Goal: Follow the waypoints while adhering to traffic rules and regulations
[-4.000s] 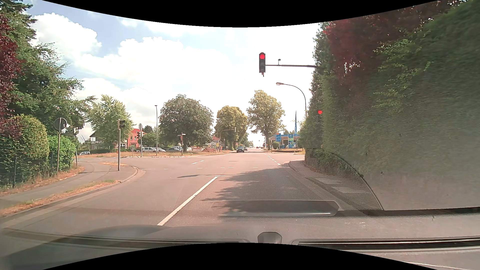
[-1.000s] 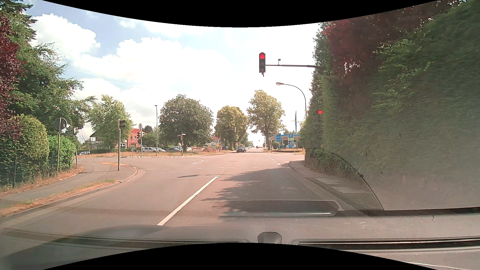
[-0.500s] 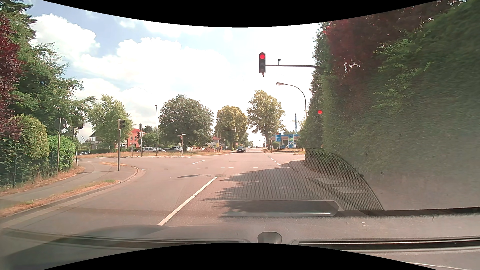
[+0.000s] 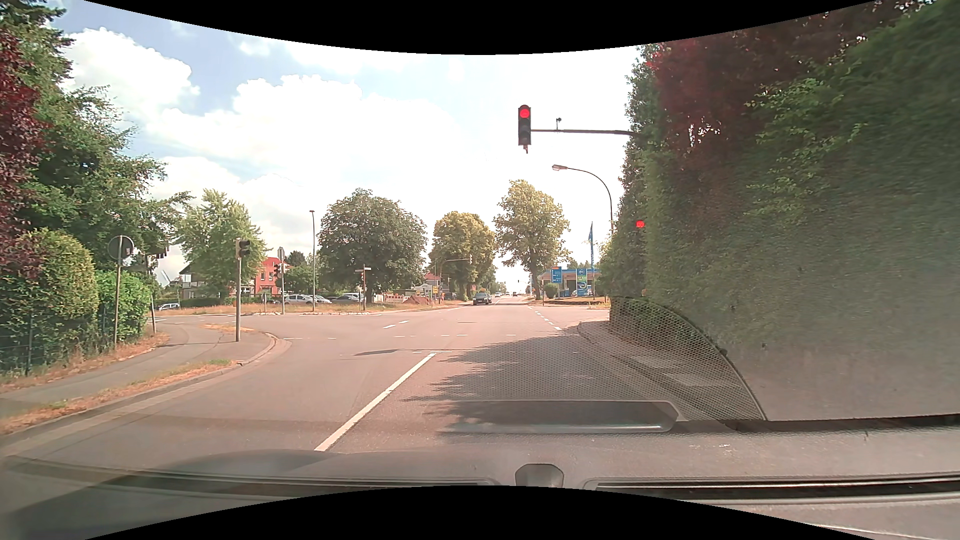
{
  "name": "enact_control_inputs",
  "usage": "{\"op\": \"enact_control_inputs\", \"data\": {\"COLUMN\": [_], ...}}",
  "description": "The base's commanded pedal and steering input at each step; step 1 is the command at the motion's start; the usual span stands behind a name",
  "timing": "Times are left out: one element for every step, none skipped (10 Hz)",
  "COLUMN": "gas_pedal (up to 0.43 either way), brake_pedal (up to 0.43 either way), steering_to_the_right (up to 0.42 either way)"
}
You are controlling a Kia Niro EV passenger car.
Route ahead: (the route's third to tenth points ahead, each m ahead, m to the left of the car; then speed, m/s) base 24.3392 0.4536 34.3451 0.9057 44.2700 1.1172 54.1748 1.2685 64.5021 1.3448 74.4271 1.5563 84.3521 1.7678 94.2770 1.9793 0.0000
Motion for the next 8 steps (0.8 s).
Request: {"op": "enact_control_inputs", "data": {"gas_pedal": [0.0,0.0,0.0,0.0,0.0,0.0,0.0,0.0], "brake_pedal": [0.555,0.555,0.555,0.555,0.555,0.555,0.555,0.549], "steering_to_the_right": [0.004,0.004,0.003,0.003,0.003,0.003,0.003,0.003]}}
